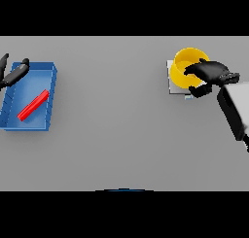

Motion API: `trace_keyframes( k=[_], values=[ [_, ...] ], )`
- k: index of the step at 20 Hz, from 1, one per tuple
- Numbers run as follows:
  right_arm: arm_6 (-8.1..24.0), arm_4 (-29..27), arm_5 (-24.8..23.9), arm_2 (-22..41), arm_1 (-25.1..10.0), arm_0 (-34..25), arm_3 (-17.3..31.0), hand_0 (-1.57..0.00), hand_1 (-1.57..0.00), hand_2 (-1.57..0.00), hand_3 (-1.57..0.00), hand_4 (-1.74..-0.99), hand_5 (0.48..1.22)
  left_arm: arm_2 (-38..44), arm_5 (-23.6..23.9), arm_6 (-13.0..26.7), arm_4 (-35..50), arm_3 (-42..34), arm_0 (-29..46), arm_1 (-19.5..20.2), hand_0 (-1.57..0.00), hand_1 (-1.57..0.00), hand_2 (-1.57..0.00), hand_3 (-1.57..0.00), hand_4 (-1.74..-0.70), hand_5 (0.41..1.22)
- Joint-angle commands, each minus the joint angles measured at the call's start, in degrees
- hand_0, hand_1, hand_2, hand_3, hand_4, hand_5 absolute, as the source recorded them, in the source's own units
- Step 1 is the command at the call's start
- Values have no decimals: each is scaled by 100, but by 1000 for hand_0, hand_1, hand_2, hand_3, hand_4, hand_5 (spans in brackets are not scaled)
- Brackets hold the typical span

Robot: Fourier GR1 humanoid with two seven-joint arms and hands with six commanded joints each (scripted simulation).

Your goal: Pick up the red beaker and tilt it to pour out 1 green nut into yellow bowl. Pick up the yellow bowl and place it on the metallic measuring scale.

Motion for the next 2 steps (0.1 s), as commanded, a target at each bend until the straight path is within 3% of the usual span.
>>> trace_keyframes(
  k=[1,2],
  values=[
    [37,-9,26,-9,10,0,23,-49,-79,-129,-297,-1412,771,11,36,-30,16,-64,56,29,1,1,1,1,-720,694],
    [61,-49,98,-38,-26,9,-25,-39,-63,-103,-272,-1410,759,3,35,-54,9,-56,64,7,1,1,1,1,-720,693]
  ],
)
